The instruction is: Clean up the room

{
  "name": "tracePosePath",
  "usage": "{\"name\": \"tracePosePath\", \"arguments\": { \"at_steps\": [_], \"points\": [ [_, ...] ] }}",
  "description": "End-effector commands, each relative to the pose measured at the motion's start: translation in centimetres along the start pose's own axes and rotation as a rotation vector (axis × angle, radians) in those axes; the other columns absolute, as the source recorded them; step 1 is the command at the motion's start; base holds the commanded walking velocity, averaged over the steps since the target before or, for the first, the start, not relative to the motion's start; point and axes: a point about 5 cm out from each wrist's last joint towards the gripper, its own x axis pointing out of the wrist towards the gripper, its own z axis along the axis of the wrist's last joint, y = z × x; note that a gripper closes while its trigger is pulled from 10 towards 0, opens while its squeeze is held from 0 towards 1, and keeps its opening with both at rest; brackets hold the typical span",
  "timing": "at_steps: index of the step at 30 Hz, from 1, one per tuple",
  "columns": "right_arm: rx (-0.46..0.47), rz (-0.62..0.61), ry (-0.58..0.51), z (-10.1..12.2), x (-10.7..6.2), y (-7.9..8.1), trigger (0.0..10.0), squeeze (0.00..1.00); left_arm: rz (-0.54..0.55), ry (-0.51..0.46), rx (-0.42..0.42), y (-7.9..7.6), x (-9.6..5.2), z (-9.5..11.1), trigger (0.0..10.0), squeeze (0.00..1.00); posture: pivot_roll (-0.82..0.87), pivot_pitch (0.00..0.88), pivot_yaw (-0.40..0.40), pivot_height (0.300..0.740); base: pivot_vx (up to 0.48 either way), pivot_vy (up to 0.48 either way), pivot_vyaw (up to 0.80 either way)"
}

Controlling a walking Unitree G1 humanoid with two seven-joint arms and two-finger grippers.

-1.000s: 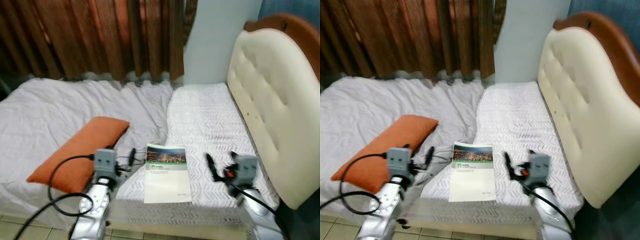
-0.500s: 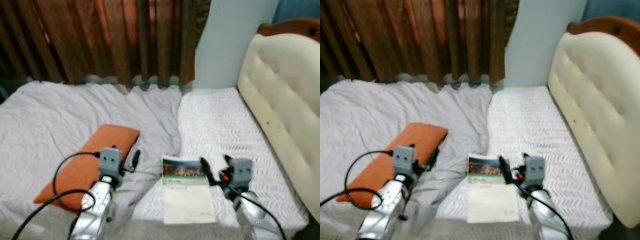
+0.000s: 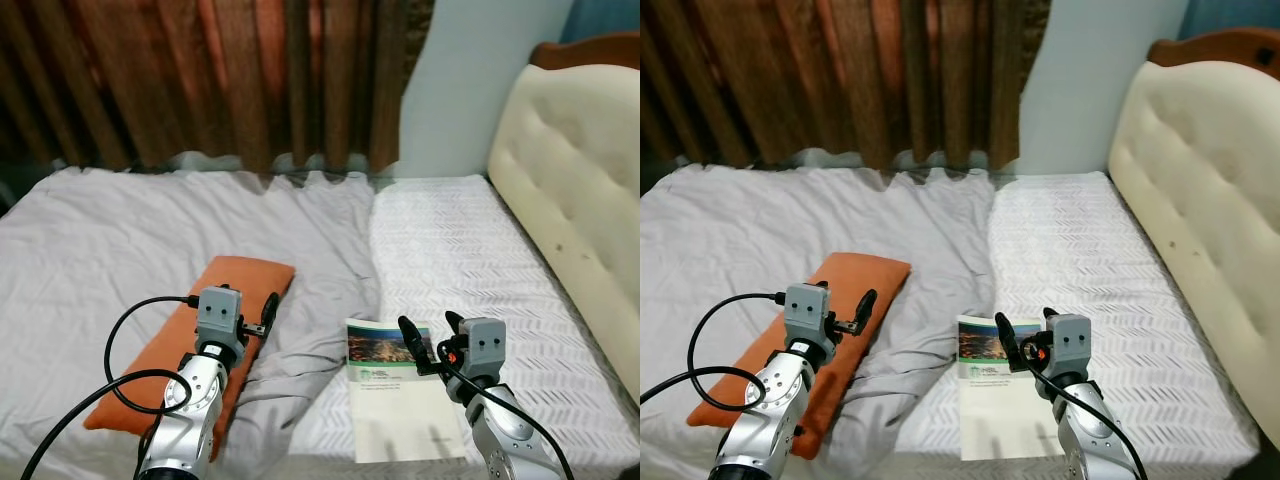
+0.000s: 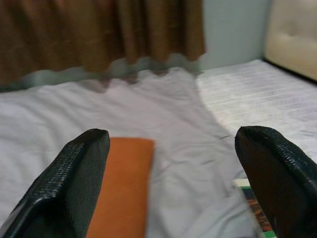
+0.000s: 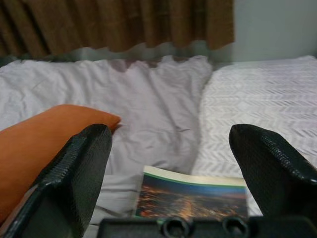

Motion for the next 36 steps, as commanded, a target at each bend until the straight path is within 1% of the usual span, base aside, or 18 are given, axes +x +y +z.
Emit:
{"name": "tracePosePath", "arguments": {
  "at_steps": [1, 6, 14, 18, 21, 22, 23, 24, 25, 26, 27, 28, 29, 31, 32, 34, 35, 36],
  "points": [
    [-0.003, -0.02, -0.011, 0.4, -0.1, -0.7, 10.0, 0.0, -0.035, -0.004, -0.008, -1.0, 0.4, 0.2, 10.0, 0.0, 0.03, 0.0, 0.028, 0.74, 0.304, -0.368, 0.0],
    [0.0, -0.009, -0.007, 0.3, -0.1, -0.4, 10.0, 0.0, -0.032, 0.005, -0.007, -1.0, 0.3, 0.1, 10.0, 0.0, 0.03, 0.0, 0.026, 0.74, 0.304, -0.369, 0.0],
    [0.008, 0.023, 0.024, -0.1, -0.1, -0.1, 10.0, 0.0, 0.01, 0.022, -0.016, -0.4, 0.1, -0.2, 10.0, 0.0, 0.04, 0.0, 0.021, 0.74, 0.334, -0.337, 0.0],
    [0.071, 0.1, 0.114, -1.4, 0.6, 1.2, 10.0, 0.0, 0.049, 0.032, -0.004, 0.0, -0.2, -0.4, 10.0, 0.0, 0.05, 0.008, 0.023, 0.74, 0.0, 0.0, 0.0],
    [0.12, 0.128, 0.224, -3.4, 1.0, 2.5, 10.0, 0.0, 0.019, 0.036, 0.06, 0.2, -1.2, -0.3, 10.0, 0.0, 0.09, 0.095, 0.04, 0.74, 0.0, 0.0, 0.0],
    [0.145, 0.137, 0.265, -4.2, 1.0, 3.1, 10.0, 0.0, 0.006, 0.041, 0.093, 0.3, -1.5, 0.0, 10.0, 0.0, 0.12, 0.146, 0.047, 0.74, 0.0, 0.0, 0.0],
    [0.16, 0.142, 0.289, -4.6, 1.0, 3.5, 10.0, 0.0, -0.001, 0.044, 0.114, 0.5, -1.7, 0.1, 10.0, 0.0, 0.12, 0.146, 0.047, 0.74, 0.0, 0.0, 0.0],
    [0.185, 0.137, 0.302, -5.0, 1.0, 4.0, 10.0, 0.0, -0.027, 0.046, 0.127, 0.5, -2.0, 0.5, 10.0, 0.0, 0.15, 0.206, 0.056, 0.74, 0.0, 0.0, 0.0],
    [0.199, 0.133, 0.307, -5.3, 1.0, 4.3, 10.0, 0.0, -0.046, 0.046, 0.134, 0.5, -2.2, 0.7, 10.0, 0.0, 0.15, 0.206, 0.056, 0.74, 0.0, 0.0, 0.0],
    [0.219, 0.15, 0.33, -6.0, 1.3, 5.5, 10.0, 0.0, -0.095, 0.059, 0.185, 1.0, -2.6, 1.3, 10.0, 0.0, 0.17, 0.293, 0.077, 0.74, 0.0, 0.0, 0.0],
    [0.219, 0.15, 0.33, -6.0, 1.3, 5.5, 10.0, 0.0, -0.095, 0.059, 0.185, 1.0, -2.6, 1.3, 10.0, 0.0, 0.17, 0.293, 0.077, 0.74, 0.0, 0.0, 0.0],
    [0.243, 0.168, 0.358, -6.7, 1.6, 6.6, 10.0, 0.0, -0.14, 0.073, 0.22, 1.4, -3.6, 1.7, 10.0, 0.0, 0.21, 0.396, 0.091, 0.74, 0.0, 0.0, 0.0],
    [0.243, 0.168, 0.358, -6.7, 1.6, 6.6, 10.0, 0.0, -0.14, 0.073, 0.22, 1.4, -3.6, 1.7, 10.0, 0.0, 0.21, 0.396, 0.091, 0.74, 0.0, 0.0, 0.0],
    [0.257, 0.178, 0.367, -6.8, 1.9, 7.3, 10.0, 0.0, -0.16, 0.082, 0.238, 1.7, -4.7, 2.1, 10.0, 0.0, 0.23, 0.438, 0.095, 0.74, 0.0, 0.0, 0.0],
    [0.305, 0.184, 0.363, -6.7, 2.7, 8.1, 10.0, 0.0, -0.132, 0.097, 0.239, 2.4, -6.2, 2.2, 10.0, 0.0, 0.26, 0.538, 0.105, 0.74, 0.0, 0.0, 0.0],
    [0.326, 0.188, 0.359, -6.5, 3.2, 8.8, 10.0, 0.0, -0.102, 0.107, 0.229, 3.0, -7.6, 2.5, 10.0, 0.0, 0.27, 0.555, 0.105, 0.74, 0.0, 0.0, 0.0],
    [0.33, 0.205, 0.346, -6.3, 3.4, 9.4, 10.0, 0.0, -0.084, 0.104, 0.233, 3.2, -8.4, 3.0, 10.0, 0.0, 0.29, 0.587, 0.099, 0.74, 0.0, 0.0, 0.0],
    [0.325, 0.219, 0.344, -6.2, 3.6, 9.9, 10.0, 0.0, -0.069, 0.106, 0.24, 3.5, -9.0, 3.1, 10.0, 0.0, 0.29, 0.587, 0.099, 0.74, 0.0, 0.0, 0.0]
  ]
}}
